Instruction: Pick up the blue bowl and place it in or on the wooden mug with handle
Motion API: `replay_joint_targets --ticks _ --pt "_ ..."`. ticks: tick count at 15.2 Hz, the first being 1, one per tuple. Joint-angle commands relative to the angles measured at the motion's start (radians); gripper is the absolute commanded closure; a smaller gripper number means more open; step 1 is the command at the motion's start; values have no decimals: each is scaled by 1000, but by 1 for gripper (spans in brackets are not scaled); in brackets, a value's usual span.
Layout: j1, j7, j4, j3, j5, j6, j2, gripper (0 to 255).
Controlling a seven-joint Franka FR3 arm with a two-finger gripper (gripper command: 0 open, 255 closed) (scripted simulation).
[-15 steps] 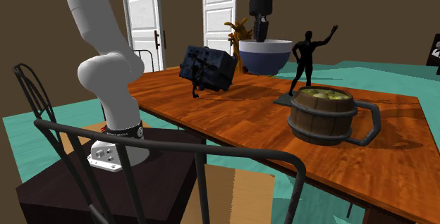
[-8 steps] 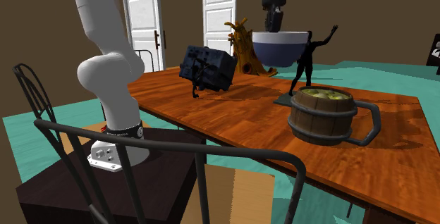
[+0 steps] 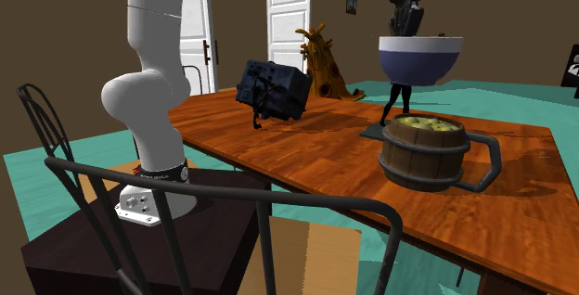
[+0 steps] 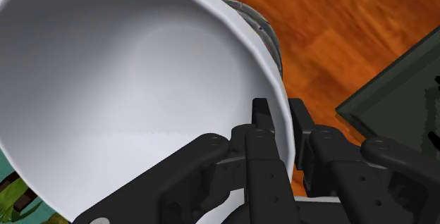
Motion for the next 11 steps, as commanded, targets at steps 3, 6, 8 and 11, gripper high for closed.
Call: replay_joint_targets --ticks 3,6,8,11 --pt "21 -23 356 -10 -40 -123 233 255" --pt "24 -27 396 -14 -45 -121 274 255" --pt "18 -24 340 -13 -42 -83 257 255" --pt "11 -19 266 -12 -39 -30 236 255"
